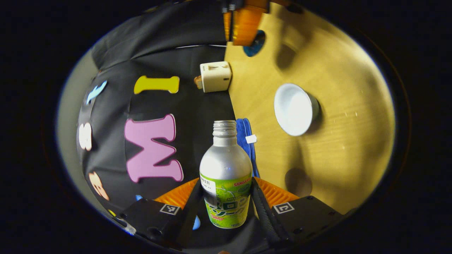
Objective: Open the teacup lid with one hand, grasp the water bottle and pour water into the teacup with the other hand; after pouring, place the water bottle on the coaster and then close the teacup lid.
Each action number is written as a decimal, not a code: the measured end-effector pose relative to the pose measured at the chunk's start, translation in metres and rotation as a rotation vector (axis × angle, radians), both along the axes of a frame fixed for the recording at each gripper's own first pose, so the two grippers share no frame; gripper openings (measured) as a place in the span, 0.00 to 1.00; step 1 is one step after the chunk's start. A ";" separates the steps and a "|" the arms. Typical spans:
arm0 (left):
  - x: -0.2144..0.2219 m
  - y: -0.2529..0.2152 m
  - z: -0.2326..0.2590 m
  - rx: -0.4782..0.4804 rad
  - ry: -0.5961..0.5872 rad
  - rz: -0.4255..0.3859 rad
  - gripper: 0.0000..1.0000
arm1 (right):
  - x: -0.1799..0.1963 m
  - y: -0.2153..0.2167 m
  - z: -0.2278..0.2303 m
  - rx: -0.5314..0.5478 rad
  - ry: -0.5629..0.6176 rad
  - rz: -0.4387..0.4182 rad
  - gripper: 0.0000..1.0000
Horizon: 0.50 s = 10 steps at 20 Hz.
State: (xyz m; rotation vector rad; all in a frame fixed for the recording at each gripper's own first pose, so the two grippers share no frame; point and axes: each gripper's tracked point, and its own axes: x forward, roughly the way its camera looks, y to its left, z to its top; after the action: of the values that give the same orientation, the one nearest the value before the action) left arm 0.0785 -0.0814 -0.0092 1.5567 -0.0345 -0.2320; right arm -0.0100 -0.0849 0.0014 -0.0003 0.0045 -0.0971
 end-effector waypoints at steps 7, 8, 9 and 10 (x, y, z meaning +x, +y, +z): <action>-0.002 -0.019 -0.004 -0.749 0.135 -0.030 0.80 | 0.001 -0.001 -0.001 0.000 0.000 -0.002 0.31; -0.002 -0.016 0.001 -0.856 0.133 -0.036 0.80 | 0.001 -0.001 0.000 0.000 0.000 -0.002 0.31; -0.002 -0.013 0.005 -0.958 0.123 -0.038 0.80 | 0.001 -0.002 -0.001 -0.001 0.000 -0.003 0.31; -0.002 -0.013 0.007 -1.049 0.109 -0.043 0.80 | 0.000 -0.002 -0.001 -0.001 -0.001 -0.005 0.31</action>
State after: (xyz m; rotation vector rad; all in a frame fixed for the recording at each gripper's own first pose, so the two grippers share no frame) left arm 0.0761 -0.0945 -0.0023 0.4987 -0.0875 -0.2701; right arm -0.0095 -0.0869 0.0009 -0.0010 0.0038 -0.1016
